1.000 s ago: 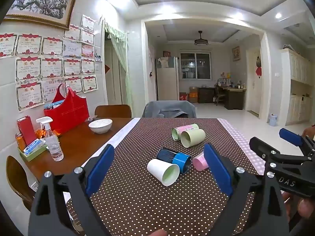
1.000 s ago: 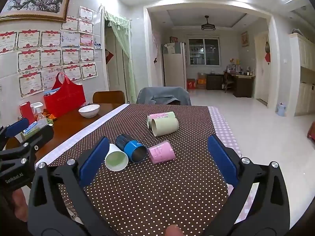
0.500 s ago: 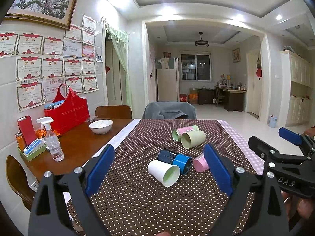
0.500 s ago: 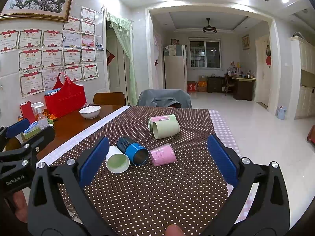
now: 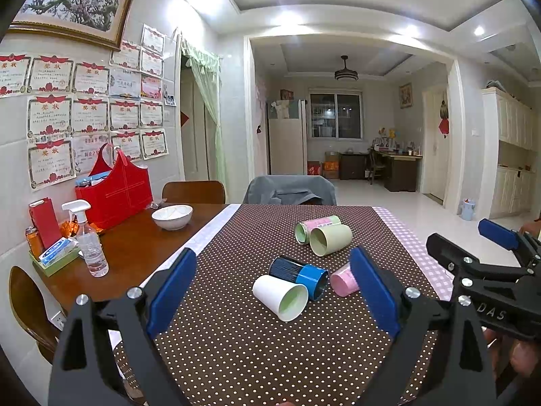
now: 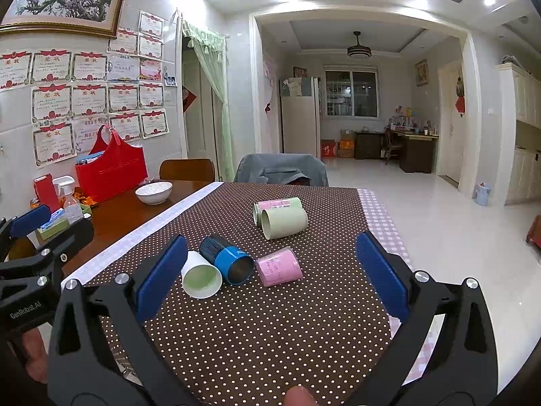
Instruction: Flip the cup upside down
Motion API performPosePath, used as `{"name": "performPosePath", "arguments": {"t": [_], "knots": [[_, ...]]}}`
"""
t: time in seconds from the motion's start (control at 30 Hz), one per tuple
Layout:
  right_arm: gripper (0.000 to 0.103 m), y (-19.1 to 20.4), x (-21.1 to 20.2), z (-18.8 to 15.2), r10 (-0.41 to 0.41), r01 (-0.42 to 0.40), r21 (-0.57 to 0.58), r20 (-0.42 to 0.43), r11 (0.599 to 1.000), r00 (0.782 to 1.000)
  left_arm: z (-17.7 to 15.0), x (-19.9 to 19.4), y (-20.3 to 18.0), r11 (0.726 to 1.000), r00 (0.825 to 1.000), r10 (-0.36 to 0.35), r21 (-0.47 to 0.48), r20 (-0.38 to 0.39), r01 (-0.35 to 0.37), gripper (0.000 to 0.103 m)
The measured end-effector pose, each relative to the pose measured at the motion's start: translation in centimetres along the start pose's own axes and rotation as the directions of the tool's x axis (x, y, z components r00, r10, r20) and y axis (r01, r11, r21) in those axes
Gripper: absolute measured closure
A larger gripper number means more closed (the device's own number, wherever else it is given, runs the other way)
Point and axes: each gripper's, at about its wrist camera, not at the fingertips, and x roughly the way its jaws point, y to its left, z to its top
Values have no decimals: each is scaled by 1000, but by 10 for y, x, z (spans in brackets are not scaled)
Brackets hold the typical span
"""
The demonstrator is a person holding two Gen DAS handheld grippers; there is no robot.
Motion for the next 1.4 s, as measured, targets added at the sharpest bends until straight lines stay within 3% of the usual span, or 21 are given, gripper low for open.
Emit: {"name": "performPosePath", "arguments": {"t": [0.97,1.4], "knots": [[5,-1,-1,0,-5,5,-6,1,1000,1000,-4,3,2,1000,1000,-3,-1,-6,3,13],[5,-16,24,-2,-28,28,-7,-37,1000,999,-18,38,-2,1000,995,-7,28,-98,10,13]]}}
